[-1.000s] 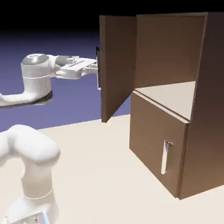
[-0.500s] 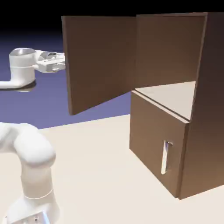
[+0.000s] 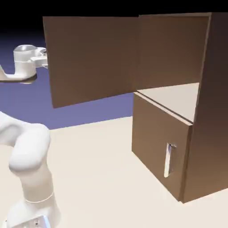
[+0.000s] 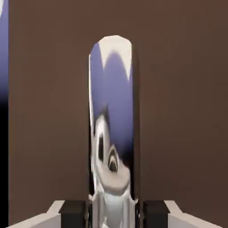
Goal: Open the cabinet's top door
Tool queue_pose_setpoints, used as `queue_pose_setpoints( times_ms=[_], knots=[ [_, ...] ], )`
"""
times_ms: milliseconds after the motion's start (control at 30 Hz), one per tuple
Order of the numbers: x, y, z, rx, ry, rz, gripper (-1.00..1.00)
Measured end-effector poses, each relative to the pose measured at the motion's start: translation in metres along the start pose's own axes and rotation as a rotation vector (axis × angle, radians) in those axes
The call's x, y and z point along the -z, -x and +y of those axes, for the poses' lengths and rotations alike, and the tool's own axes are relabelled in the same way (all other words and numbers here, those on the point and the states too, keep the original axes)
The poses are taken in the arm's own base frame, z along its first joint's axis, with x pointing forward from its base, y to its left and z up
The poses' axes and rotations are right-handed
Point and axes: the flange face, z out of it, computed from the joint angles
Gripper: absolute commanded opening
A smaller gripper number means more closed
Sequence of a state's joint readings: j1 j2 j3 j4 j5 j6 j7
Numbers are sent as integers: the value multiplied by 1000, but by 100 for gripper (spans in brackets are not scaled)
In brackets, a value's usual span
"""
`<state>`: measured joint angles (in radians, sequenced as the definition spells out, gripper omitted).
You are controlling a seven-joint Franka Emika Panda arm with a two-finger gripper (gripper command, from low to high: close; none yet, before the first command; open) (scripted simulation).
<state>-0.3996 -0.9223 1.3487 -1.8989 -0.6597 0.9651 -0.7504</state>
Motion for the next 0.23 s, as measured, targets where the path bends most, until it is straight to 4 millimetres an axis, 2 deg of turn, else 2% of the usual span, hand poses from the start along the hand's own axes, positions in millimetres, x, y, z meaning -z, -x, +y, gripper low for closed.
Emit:
queue_pose_setpoints(
  times_ms=[233],
  knots=[
    [45,-14,14,0,-83,-83,-100]
  ],
)
